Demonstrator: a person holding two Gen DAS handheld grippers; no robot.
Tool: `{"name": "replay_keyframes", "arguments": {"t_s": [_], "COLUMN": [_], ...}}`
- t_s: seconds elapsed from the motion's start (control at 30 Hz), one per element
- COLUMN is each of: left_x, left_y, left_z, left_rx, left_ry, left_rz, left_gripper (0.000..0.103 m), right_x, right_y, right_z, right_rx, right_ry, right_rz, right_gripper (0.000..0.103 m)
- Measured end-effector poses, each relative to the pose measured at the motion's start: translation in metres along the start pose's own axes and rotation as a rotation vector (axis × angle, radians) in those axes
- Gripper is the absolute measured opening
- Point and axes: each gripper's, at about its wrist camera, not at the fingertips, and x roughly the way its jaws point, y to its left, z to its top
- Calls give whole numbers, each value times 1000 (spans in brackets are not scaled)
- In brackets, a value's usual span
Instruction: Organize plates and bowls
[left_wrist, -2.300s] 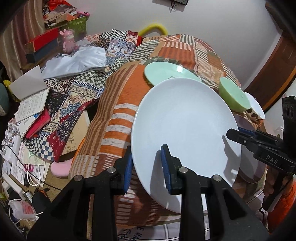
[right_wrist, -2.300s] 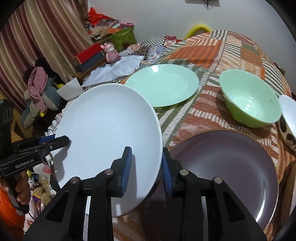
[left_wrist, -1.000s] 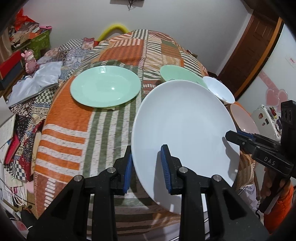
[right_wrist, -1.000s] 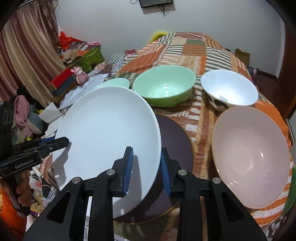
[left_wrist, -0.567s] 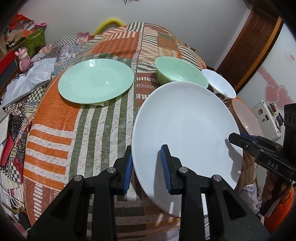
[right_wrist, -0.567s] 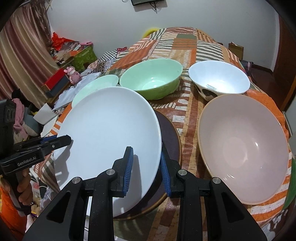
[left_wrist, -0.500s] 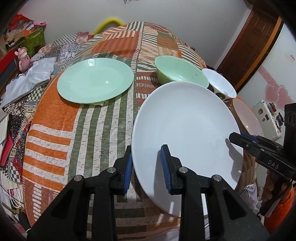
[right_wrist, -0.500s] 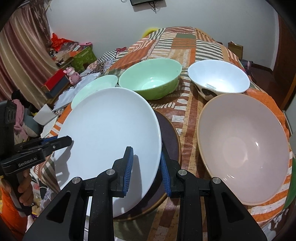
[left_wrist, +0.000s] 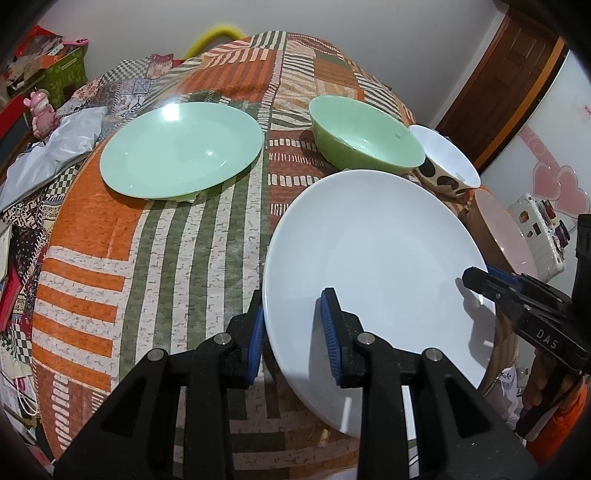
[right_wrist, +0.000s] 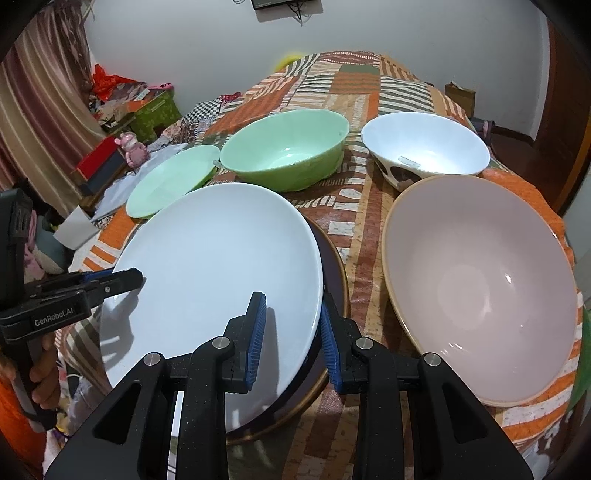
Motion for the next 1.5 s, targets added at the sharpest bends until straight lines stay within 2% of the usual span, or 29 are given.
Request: {"name": "replay_keyframes", "arguments": {"t_s": [0.63,0.73,1.13,1.17,1.23,1.3,1.43,1.5], "left_x": [1,-6,-44,-51,-61,-73,-88,-93], "left_y": [-1,-4,-3,0,6,17,40,53], "left_z": [-7,-10,-3,-1,5,13,29,39], "left_rx": [-4,12,34,34,30,20,3,-6], "left_ry": [14,1,-94,-109,-135,-167,-194,-204], "left_rz": [-12,-2,80,95,120,156,219,248], "left_gripper": [29,29,29,31,41,46,47,52], "right_x": [-7,-14,-27,-26,-24,-21,-13,-8], "right_y": [-4,-3,11,13,20,28,46,56], "right_z": [-5,-4,6,7,13,18,31,38], "right_rx": [-9,-29,-64,-68,-81,-97,-129,-144], "right_ry": [-23,-56,-89,-90,-90,-92,-95,-93], "right_rz": [8,-36,32,41,60,76,107,126], "right_gripper": [25,26,26,26,26,26,26,26]}}
